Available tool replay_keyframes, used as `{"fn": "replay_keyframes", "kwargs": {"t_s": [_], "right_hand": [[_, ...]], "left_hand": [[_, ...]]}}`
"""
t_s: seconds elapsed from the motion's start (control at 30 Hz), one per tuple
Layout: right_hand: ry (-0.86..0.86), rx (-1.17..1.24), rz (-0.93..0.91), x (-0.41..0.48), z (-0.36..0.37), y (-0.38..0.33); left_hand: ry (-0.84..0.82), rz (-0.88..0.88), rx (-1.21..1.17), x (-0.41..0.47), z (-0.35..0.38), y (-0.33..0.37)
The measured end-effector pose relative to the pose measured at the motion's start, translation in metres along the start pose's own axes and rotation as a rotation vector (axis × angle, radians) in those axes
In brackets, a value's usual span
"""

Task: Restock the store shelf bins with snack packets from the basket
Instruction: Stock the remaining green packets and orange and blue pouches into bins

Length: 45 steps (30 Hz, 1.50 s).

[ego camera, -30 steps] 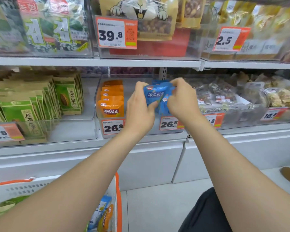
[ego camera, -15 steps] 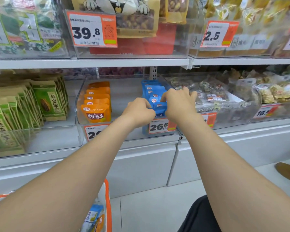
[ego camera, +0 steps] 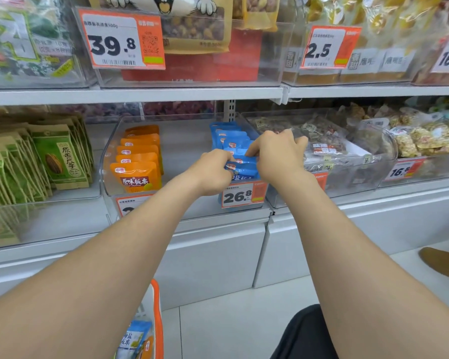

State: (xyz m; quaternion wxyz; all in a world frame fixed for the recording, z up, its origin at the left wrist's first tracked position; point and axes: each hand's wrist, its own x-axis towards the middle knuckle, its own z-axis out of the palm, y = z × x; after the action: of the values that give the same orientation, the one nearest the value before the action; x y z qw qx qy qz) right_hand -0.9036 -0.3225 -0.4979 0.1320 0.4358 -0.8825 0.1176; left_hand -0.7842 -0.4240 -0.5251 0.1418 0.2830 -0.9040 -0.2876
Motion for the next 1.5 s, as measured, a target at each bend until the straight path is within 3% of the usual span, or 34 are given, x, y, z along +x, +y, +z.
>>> {"fn": "replay_keyframes", "kwargs": {"t_s": [0.27,0.5,0.6,0.73,1.1,1.33,1.5], "right_hand": [[0.071,0.012,0.013,0.004,0.008,-0.001],[0.006,-0.097,-0.049,0.018,0.001,0.003],[-0.021,-0.126,-0.071,0.025,-0.001,0.003],[0.049,-0.105,-0.082,0.03,0.005,0.001],[-0.039,-0.114,-0.104,0.036,0.006,0.006],[-0.036,-0.123,-0.112,0.027,0.004,0.009],[0.024,-0.066,-0.12,0.017,0.007,0.007]], "left_hand": [[0.082,-0.062,-0.002,0.0,0.008,0.004],[-0.049,-0.189,-0.247,0.006,-0.005,0.007],[-0.047,-0.161,-0.133,0.006,-0.007,0.007],[0.072,-0.094,0.142,0.01,-0.001,0.001],[0.136,-0.115,0.024,0.016,0.014,0.008],[-0.168,-0.248,-0.333,0.011,-0.005,0.014],[0.11,-0.38,-0.237,0.011,-0.004,0.021]]}}
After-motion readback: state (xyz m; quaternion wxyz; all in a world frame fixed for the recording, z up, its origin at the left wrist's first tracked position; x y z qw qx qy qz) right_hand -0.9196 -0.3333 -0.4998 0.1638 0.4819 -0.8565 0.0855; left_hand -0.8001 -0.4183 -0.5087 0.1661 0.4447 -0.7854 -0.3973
